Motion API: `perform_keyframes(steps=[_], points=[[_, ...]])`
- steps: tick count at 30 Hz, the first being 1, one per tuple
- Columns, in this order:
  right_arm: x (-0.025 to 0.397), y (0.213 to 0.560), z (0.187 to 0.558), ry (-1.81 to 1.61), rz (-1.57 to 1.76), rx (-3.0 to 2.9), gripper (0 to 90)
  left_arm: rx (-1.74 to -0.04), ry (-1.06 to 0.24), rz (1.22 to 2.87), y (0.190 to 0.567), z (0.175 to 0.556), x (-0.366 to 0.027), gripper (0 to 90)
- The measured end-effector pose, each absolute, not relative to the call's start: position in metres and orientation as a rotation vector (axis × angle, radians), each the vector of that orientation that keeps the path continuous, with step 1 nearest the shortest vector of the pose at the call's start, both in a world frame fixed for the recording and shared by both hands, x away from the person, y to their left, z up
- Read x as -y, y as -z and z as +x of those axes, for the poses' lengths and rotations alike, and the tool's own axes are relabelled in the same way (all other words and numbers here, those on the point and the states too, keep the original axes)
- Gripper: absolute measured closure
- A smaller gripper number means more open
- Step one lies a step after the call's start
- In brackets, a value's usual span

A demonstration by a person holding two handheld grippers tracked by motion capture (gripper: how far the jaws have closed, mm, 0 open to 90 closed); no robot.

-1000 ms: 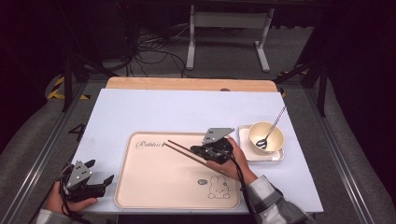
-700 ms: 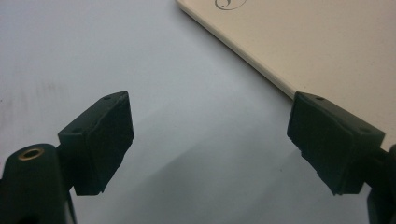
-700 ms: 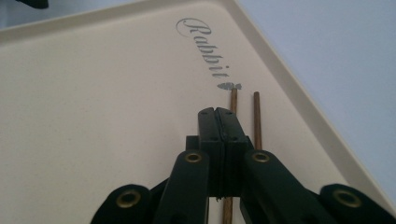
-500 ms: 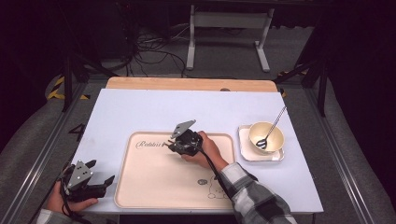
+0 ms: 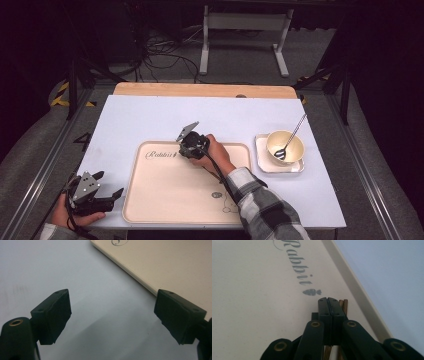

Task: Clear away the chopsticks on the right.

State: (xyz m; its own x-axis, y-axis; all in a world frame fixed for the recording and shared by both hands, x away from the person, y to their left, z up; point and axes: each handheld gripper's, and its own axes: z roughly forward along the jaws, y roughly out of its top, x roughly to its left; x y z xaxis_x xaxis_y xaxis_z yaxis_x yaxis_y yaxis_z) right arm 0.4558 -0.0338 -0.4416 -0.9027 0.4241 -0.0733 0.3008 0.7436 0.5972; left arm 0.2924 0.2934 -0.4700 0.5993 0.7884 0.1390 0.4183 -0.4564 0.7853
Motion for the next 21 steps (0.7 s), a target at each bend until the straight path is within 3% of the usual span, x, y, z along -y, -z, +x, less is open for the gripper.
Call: perform_keyframes(steps=[21], points=[[0.129, 0.437, 0.457, -0.749, 0.895, -2.553, 90.0, -0.939, -0.642, 2.111, 0.47, 0.292, -0.288, 14.8]])
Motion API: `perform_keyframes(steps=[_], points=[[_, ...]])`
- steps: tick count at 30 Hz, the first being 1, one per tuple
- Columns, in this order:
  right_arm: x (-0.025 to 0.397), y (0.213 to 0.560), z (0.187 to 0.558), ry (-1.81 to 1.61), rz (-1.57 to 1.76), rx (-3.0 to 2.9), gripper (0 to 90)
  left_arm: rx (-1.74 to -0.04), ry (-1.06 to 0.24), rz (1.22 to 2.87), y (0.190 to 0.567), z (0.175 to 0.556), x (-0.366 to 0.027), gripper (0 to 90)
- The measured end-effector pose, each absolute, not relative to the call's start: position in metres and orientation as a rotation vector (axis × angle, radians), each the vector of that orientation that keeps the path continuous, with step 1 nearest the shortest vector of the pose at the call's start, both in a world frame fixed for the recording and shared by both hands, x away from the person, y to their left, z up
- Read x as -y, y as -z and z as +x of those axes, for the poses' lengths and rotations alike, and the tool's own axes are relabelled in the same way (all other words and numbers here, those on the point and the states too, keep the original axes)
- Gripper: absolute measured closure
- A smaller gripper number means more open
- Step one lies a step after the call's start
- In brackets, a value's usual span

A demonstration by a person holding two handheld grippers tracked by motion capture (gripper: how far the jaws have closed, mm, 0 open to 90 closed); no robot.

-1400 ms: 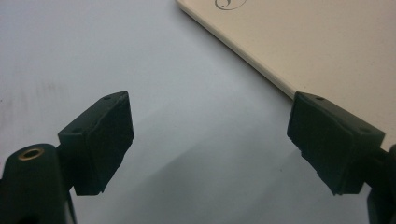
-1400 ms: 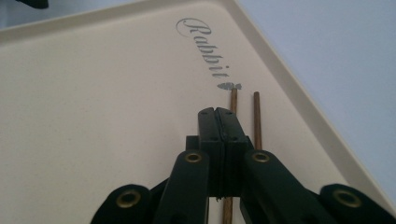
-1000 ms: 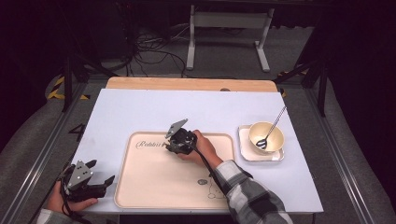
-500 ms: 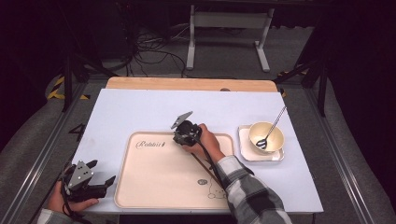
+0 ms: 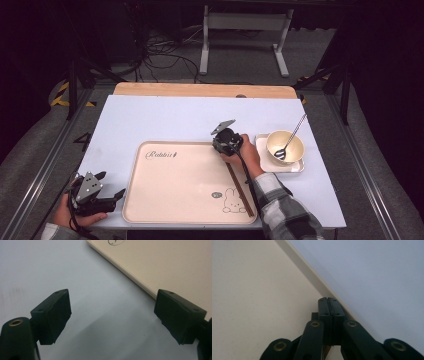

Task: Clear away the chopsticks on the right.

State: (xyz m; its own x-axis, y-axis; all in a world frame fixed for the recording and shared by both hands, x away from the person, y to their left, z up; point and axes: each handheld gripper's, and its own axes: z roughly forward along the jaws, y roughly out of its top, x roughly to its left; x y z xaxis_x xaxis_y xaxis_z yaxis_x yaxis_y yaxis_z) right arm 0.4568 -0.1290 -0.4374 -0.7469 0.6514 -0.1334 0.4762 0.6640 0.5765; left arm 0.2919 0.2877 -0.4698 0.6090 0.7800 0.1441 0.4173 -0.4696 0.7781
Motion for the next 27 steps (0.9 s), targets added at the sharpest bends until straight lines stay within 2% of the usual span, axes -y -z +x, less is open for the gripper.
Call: perform_keyframes(steps=[11, 27], points=[[0.164, 0.436, 0.449, -0.687, 1.016, -2.486, 89.7, -0.937, -0.643, 2.118, 0.469, 0.291, -0.287, 14.4], [0.182, 0.429, 0.432, -0.867, 1.029, -2.409, 80.1, -0.953, -0.635, 2.107, 0.469, 0.292, -0.289, 14.4]])
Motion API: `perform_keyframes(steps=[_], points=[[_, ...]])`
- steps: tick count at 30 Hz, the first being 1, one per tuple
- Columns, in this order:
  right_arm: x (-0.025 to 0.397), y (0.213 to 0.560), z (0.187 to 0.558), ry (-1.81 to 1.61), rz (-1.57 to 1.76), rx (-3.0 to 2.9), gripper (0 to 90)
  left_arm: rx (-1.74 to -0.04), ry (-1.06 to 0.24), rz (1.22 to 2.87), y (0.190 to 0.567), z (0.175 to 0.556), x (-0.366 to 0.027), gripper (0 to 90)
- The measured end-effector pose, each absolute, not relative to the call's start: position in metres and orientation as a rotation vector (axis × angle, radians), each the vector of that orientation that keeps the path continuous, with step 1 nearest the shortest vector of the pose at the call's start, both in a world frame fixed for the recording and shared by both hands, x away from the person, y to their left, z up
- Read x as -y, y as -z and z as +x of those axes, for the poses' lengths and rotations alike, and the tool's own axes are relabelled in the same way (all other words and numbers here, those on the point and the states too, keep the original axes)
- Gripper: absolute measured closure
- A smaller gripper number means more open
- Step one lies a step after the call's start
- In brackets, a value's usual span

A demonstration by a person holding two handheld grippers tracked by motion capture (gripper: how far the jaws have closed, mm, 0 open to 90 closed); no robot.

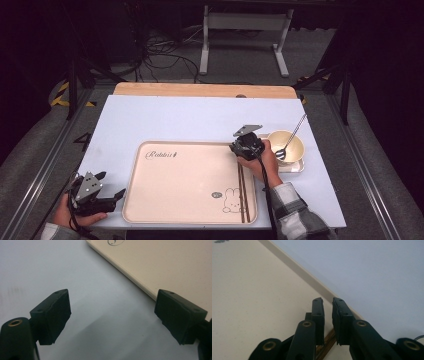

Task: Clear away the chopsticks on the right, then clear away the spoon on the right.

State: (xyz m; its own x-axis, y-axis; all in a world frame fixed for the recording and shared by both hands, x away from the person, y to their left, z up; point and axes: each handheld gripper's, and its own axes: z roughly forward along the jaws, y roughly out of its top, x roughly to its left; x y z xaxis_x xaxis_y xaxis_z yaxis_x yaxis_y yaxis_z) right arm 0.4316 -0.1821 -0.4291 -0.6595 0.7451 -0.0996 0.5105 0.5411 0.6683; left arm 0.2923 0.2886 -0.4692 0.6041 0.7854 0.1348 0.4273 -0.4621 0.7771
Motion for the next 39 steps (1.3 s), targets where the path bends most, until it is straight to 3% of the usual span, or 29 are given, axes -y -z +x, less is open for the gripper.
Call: perform_keyframes(steps=[7, 17, 25, 31, 39], points=[[0.187, 0.413, 0.417, -0.966, 0.964, -2.366, 80.2, -0.954, -0.631, 2.106, 0.47, 0.293, -0.29, 14.5], [0.217, 0.381, 0.383, -1.166, 0.837, -2.319, 71.6, -0.949, -0.638, 2.104, 0.468, 0.29, -0.29, 15.0], [0.261, 0.365, 0.373, -1.203, 0.857, -2.238, 62.9, -0.937, -0.644, 2.102, 0.467, 0.289, -0.291, 14.9], [0.323, 0.351, 0.379, -1.209, 1.02, -2.111, 52.4, -0.929, -0.646, 2.11, 0.467, 0.29, -0.29, 14.9], [0.376, 0.368, 0.392, -1.181, 1.24, -2.008, 48.0, -0.924, -0.643, 2.118, 0.467, 0.289, -0.288, 14.9]])
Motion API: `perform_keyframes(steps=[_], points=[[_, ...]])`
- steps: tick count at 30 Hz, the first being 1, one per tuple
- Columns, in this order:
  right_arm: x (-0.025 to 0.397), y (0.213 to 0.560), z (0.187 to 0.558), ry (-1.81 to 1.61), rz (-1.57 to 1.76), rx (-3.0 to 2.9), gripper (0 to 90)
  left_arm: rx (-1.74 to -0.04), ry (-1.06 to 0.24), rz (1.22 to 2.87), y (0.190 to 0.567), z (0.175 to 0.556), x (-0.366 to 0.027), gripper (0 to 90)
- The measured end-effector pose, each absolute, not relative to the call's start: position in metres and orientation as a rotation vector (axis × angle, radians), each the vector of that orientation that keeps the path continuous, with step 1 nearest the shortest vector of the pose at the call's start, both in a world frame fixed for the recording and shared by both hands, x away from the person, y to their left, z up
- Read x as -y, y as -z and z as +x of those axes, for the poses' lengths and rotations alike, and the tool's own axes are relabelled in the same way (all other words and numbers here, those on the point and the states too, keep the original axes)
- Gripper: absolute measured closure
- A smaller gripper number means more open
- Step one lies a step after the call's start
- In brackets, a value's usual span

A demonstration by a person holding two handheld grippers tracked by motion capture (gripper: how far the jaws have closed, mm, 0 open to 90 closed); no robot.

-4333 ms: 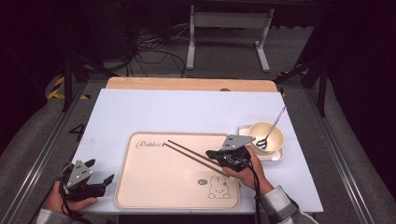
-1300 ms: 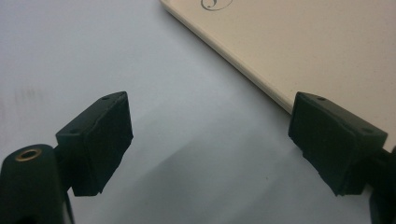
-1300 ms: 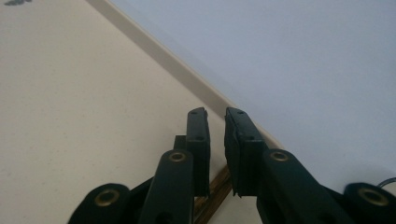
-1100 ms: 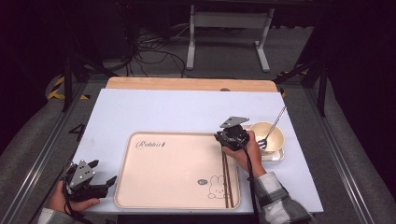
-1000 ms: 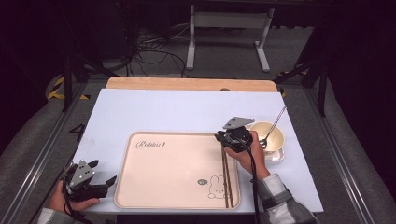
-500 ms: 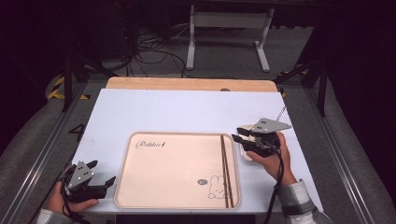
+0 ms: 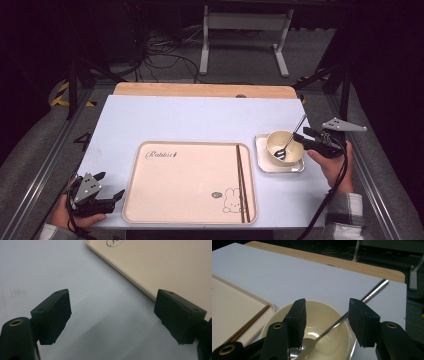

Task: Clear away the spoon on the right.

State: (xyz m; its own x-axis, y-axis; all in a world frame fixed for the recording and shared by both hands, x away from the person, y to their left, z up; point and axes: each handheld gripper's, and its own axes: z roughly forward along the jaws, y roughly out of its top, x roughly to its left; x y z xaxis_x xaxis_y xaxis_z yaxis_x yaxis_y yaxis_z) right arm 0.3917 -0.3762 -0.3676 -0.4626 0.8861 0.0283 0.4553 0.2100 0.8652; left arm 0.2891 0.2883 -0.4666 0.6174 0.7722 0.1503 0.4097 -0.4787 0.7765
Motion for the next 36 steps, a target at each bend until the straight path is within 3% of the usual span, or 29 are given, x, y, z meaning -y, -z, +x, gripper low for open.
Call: perform_keyframes(steps=[10, 22, 29, 34, 36], points=[[0.399, 0.393, 0.411, -1.265, 1.421, -1.954, 36.2, -0.926, -0.647, 2.145, 0.468, 0.291, -0.285, 14.9], [0.404, 0.422, 0.439, -1.421, 1.606, -1.875, 38.9, -0.94, -0.658, 2.155, 0.469, 0.29, -0.285, 15.2], [0.404, 0.428, 0.445, -1.508, 1.594, -1.847, 53.3, -0.95, -0.651, 2.155, 0.47, 0.288, -0.286, 15.2], [0.405, 0.426, 0.443, -1.554, 1.548, -1.821, 79.8, -0.966, -0.645, 2.15, 0.471, 0.286, -0.287, 15.2], [0.407, 0.423, 0.441, -1.559, 1.538, -1.806, 82.7, -0.961, -0.654, 2.145, 0.47, 0.285, -0.287, 15.2]])
